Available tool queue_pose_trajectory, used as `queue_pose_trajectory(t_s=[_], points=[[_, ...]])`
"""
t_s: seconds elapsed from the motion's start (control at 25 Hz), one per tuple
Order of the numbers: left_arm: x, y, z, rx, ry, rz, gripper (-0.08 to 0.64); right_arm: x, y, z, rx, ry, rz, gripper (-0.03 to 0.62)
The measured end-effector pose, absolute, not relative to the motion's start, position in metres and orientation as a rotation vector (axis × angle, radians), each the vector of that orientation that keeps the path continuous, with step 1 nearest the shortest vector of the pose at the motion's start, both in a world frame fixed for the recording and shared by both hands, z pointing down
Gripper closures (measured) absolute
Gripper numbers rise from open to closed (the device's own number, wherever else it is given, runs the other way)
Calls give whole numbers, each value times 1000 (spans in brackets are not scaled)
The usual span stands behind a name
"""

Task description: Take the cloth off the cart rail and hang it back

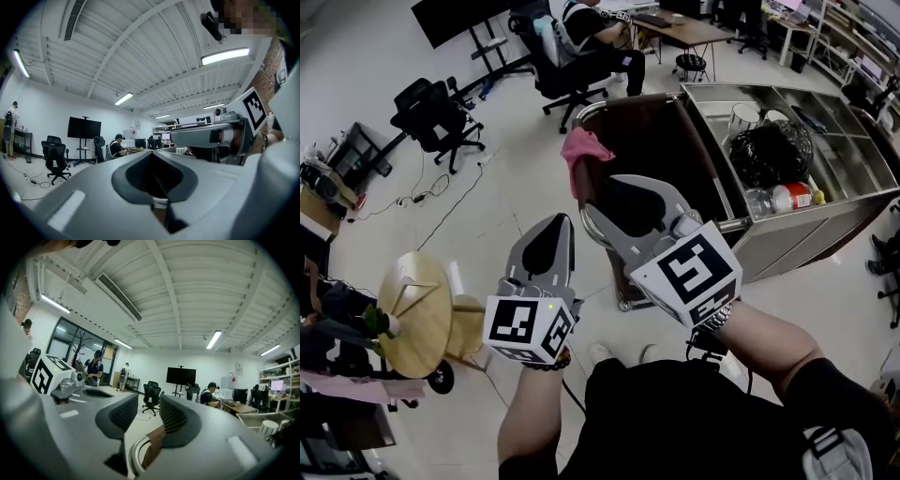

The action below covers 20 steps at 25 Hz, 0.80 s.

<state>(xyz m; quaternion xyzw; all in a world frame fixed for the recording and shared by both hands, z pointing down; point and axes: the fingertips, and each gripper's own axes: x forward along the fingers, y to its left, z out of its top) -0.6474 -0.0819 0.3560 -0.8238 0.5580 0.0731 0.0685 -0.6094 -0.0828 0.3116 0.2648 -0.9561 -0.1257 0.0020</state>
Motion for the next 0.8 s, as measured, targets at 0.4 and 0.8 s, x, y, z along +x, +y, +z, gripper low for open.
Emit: queue_pose_trajectory(t_s=[0.4, 0.8], points=[[-731, -169, 353, -2520, 1717, 233, 558, -694, -194, 329, 836, -2837, -289, 407], [-860, -322, 323, -2650, 1685, 259, 558, -825, -364, 345, 820, -2611, -126, 389]])
